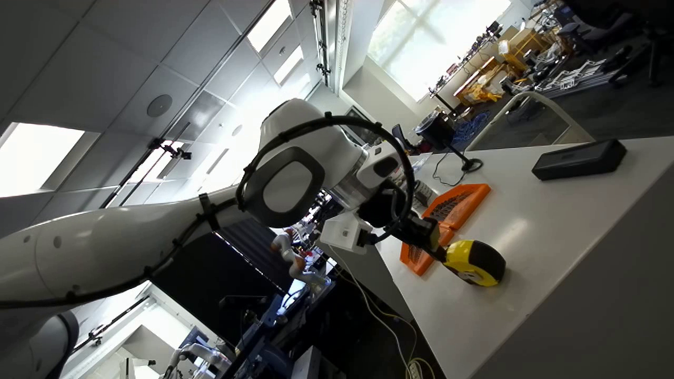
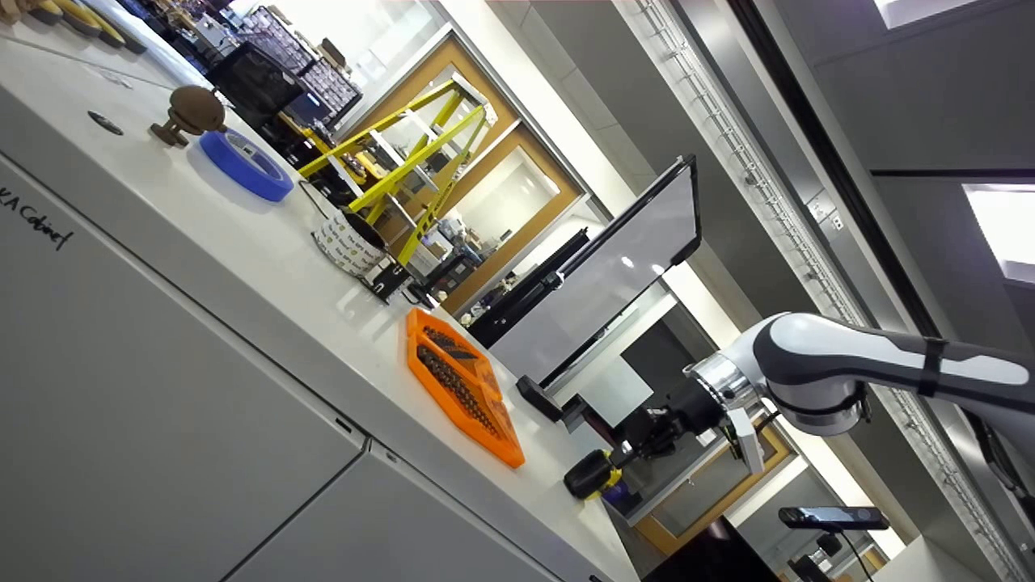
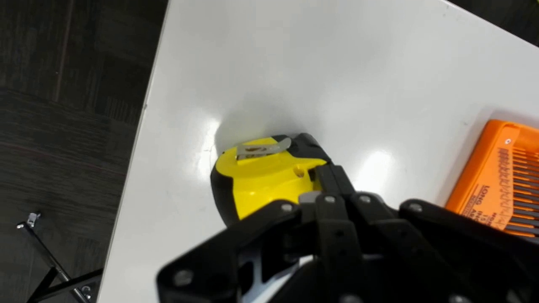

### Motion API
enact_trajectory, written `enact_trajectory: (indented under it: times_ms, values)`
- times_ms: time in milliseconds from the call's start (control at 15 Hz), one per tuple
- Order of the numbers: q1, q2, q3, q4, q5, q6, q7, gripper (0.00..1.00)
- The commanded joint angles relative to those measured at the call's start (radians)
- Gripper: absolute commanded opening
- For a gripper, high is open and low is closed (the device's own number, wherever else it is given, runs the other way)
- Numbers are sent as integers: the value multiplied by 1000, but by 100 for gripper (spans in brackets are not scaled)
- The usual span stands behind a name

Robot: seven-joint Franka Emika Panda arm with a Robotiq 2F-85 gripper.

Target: Push the measuring tape inside its clipart

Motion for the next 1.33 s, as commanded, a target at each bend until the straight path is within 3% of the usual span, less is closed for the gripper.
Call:
enact_trajectory:
  times_ms: [0,1267]
  values:
    - [-19,5,14,-25,-31,42,37,0]
    - [-10,-250,15,-10,-38,-58,5,0]
